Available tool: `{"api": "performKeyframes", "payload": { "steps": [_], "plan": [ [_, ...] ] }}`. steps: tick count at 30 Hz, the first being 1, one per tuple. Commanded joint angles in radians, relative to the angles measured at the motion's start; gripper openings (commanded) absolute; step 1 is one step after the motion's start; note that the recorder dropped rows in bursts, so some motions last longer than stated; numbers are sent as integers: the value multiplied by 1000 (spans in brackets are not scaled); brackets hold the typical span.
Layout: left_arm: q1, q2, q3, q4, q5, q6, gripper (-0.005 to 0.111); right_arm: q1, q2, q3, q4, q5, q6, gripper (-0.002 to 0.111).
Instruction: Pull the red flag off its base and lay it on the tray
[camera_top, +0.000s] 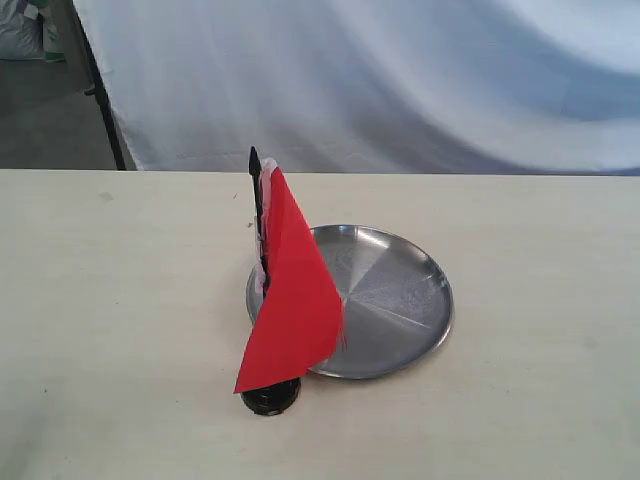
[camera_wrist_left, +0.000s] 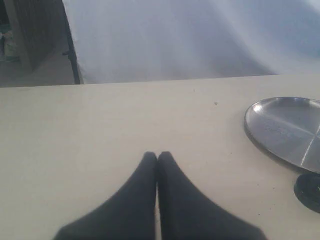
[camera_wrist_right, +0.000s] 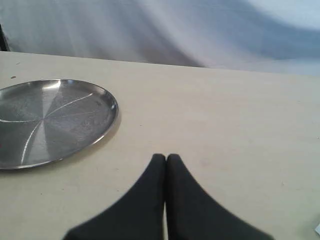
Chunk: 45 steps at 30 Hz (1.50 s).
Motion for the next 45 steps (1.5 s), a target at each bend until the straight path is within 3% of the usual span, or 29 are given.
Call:
{"api": "performKeyframes", "payload": {
  "steps": [1, 14, 24, 28, 40, 45],
  "plan": [
    [1, -3, 3, -13, -3, -8, 0, -5, -5, 3, 0, -6, 3, 0],
    [1, -3, 3, -13, -7, -8, 0, -5, -5, 3, 0, -6, 3, 0],
    [1, -3, 3, -21, -157, -25, 0, -5, -5, 3, 0, -6, 3, 0],
    [1, -3, 3, -21, -202, -137, 0, -5, -5, 3, 0, -6, 3, 0],
    [1, -3, 3, -21, -511, -475, 0, -5, -5, 3, 0, -6, 3, 0],
    [1, -3, 3, -3, -568, -538, 0, -5, -5, 3, 0, -6, 3, 0]
  ]
}}
